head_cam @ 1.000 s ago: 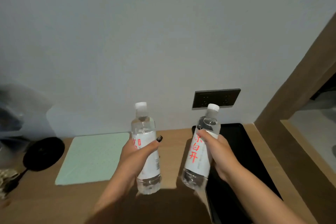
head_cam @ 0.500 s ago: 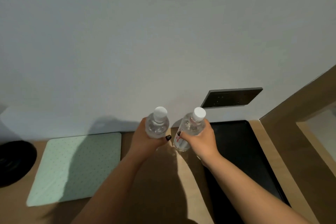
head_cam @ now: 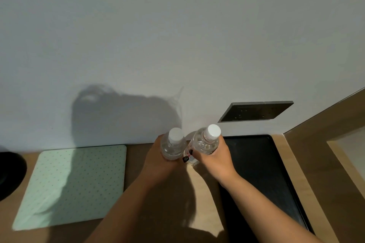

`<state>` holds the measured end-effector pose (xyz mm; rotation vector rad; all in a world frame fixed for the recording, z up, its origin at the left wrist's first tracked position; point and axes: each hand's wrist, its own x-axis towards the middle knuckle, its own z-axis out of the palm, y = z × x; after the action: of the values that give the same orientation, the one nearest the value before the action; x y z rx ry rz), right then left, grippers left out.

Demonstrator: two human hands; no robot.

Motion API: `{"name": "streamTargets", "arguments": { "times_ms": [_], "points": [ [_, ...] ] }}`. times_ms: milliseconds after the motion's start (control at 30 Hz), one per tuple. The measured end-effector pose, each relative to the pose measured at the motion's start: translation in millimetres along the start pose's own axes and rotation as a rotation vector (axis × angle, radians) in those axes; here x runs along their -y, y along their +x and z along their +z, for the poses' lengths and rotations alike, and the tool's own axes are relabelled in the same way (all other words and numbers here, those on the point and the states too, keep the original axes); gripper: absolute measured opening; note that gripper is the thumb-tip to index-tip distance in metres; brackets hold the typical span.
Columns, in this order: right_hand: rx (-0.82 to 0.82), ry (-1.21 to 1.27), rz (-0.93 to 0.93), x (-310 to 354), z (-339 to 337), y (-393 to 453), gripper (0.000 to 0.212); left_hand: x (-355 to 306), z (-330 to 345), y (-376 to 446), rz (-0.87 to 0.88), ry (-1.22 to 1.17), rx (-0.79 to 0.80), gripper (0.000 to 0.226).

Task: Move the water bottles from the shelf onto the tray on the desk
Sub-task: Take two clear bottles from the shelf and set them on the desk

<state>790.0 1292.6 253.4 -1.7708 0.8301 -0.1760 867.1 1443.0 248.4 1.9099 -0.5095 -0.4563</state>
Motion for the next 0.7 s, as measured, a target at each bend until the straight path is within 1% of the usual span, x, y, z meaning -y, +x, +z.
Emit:
{"name": "streamTargets", "arguments": {
  "times_ms": [33, 100, 167, 300, 400, 533, 633, 700],
  "points": [
    [0.009, 0.014, 0.002, 0, -1, -1, 0.065, 1, 0, 0, -0.004, 0.004, 0.008, 0.019],
    [0.025, 0.035, 0.012, 1, -1, -3, 0.069, 5, -1, 0, -0.046, 0.019, 0.016, 0.029],
    [0.046, 0.056, 0.013, 4, -2, -6, 0.068, 9, -1, 0, -0.101, 0.024, 0.009, 0.04],
    [0.075, 0.096, 0.006, 9, -6, -11, 0.063, 11, -3, -3, -0.172, 0.03, 0.067, 0.042],
    [0.096, 0.087, -0.015, 14, -13, -17, 0.066, -1, -9, -9, -0.197, -0.028, 0.02, 0.062],
    [0.11, 0.079, -0.067, 26, -32, -29, 0.067, -32, -22, -22, -0.177, -0.092, -0.027, 0.074],
    [0.104, 0.053, -0.118, 39, -49, -42, 0.07, -61, -28, -32, -0.095, -0.058, -0.029, 0.067],
    [0.091, 0.023, -0.159, 48, -62, -54, 0.067, -82, -30, -39, -0.03, 0.01, -0.019, 0.066]
  ]
}}
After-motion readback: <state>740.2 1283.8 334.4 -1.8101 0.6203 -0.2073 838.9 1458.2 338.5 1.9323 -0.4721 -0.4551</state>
